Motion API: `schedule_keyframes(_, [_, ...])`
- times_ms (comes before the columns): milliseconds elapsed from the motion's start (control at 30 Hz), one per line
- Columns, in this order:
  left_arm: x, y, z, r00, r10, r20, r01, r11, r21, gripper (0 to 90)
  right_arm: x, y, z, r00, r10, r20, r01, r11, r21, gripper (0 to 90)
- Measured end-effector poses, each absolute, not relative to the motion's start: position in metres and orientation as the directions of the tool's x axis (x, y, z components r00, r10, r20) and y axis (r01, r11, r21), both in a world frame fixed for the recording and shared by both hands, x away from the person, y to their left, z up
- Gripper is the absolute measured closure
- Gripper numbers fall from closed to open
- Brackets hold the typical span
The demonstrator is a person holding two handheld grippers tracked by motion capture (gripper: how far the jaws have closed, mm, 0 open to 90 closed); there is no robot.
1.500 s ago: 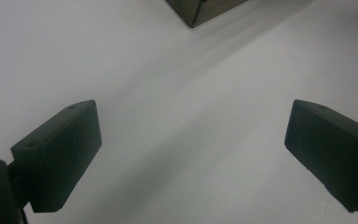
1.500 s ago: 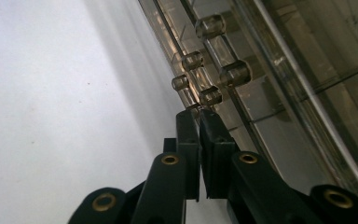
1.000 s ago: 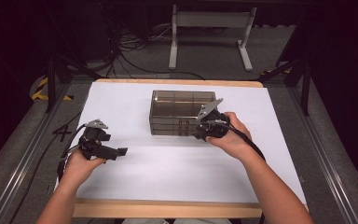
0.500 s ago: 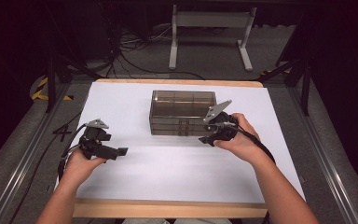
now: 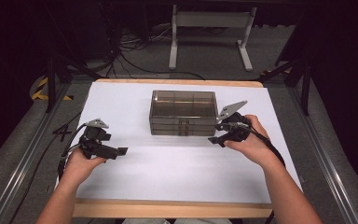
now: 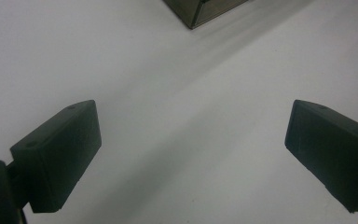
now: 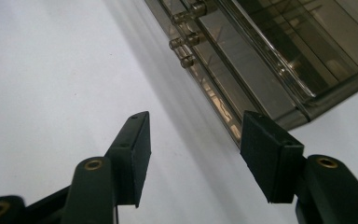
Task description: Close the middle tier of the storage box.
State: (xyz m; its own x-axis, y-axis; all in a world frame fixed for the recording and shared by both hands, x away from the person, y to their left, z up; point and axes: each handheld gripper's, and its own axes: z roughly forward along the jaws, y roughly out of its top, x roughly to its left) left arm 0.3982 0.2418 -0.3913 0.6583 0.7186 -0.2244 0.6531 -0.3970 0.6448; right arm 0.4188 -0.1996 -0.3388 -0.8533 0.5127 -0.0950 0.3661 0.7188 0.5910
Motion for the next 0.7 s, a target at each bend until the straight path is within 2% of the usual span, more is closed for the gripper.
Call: schedule_keyframes(700, [0.400, 0.248, -0.393, 0.647, 0.732, -0.213, 0.660, -0.397, 0.638, 3.3, 0.413, -0.248, -0.355, -0.784, 0.619, -0.043, 0.466, 0.633, 0.619, 36.7])
